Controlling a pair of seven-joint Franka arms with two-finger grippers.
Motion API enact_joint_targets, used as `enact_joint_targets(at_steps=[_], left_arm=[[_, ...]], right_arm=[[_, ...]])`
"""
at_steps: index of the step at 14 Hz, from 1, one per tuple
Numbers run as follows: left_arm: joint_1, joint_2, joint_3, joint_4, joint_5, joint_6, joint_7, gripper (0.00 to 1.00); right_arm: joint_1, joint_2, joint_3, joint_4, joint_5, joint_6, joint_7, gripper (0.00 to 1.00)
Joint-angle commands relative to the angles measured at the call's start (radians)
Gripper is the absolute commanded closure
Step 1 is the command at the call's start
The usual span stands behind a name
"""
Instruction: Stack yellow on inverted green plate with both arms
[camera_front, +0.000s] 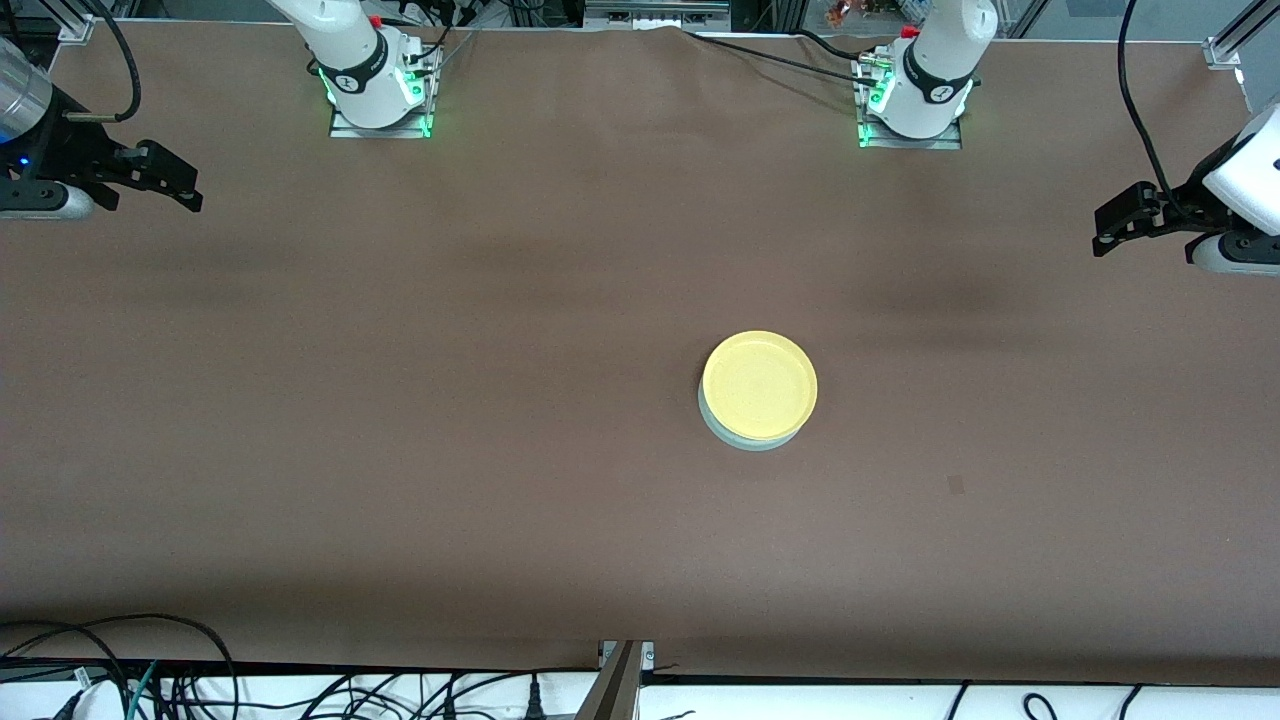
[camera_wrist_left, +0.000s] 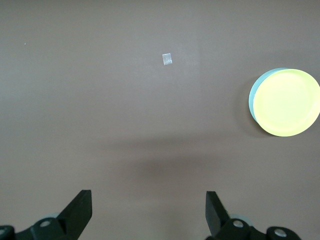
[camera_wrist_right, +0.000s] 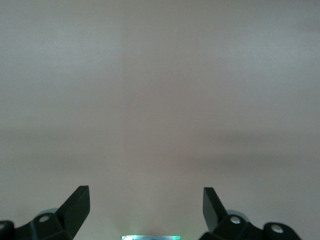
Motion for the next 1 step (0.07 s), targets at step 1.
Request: enact_joint_targets(at_steps=[1], left_arm=[[0.008, -0.005, -0.007, 0.012, -0.003, -0.018, -0.004, 0.0]], right_arm=[[-0.02, -0.01, 0.02, 0.0, -0.017, -0.011, -0.014, 0.0]])
